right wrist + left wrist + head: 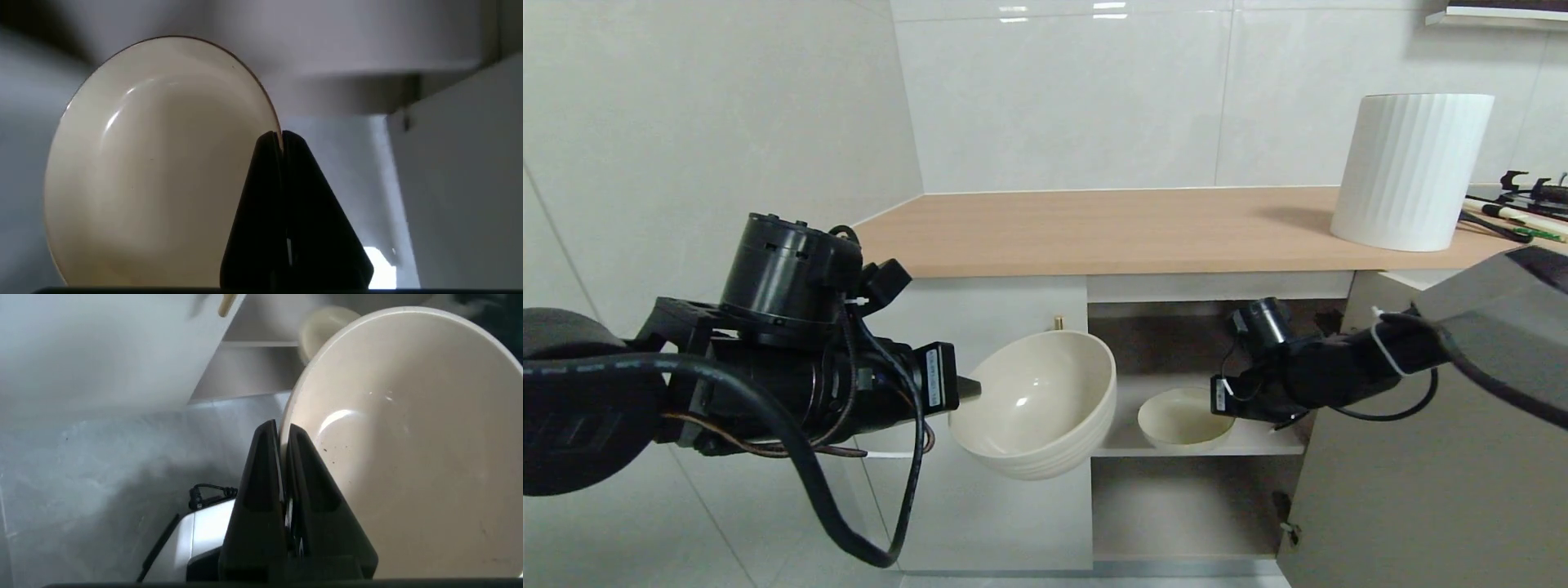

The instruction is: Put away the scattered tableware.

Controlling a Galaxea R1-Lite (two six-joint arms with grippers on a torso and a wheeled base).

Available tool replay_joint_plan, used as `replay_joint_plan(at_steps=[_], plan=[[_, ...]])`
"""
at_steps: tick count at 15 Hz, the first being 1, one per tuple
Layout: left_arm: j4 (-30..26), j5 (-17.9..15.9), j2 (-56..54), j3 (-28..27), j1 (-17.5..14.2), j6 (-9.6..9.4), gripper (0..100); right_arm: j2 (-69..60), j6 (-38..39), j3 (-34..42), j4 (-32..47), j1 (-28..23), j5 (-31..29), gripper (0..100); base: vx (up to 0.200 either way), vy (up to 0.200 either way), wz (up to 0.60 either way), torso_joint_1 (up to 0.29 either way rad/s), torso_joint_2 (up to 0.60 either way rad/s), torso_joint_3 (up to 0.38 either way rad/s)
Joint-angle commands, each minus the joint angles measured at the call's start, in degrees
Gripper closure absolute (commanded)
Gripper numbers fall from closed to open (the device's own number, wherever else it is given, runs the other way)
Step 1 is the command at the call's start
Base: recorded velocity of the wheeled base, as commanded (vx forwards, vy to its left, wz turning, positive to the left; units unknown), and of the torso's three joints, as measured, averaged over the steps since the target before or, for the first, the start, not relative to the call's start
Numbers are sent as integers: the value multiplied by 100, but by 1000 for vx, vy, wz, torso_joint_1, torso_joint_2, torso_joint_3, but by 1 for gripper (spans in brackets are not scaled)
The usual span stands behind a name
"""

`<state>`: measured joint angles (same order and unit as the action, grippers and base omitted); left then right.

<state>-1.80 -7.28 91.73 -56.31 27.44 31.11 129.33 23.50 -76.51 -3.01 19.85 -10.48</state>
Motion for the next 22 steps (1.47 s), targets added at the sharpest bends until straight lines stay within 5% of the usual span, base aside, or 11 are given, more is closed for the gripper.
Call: replay_joint_plan(at_steps=[1,13,22], plan=[[-4,-2,46,6,-2,0,100,1130,67,-839,-33,-227,-191,100,0,0,0,0,0,0],[13,16,143,23,77,-8,100,2413,216,-2114,-33,-403,-1360,100,0,0,0,0,0,0],[13,16,152,23,95,0,100,2659,234,-2615,-33,-482,-1544,100,0,0,0,0,0,0]])
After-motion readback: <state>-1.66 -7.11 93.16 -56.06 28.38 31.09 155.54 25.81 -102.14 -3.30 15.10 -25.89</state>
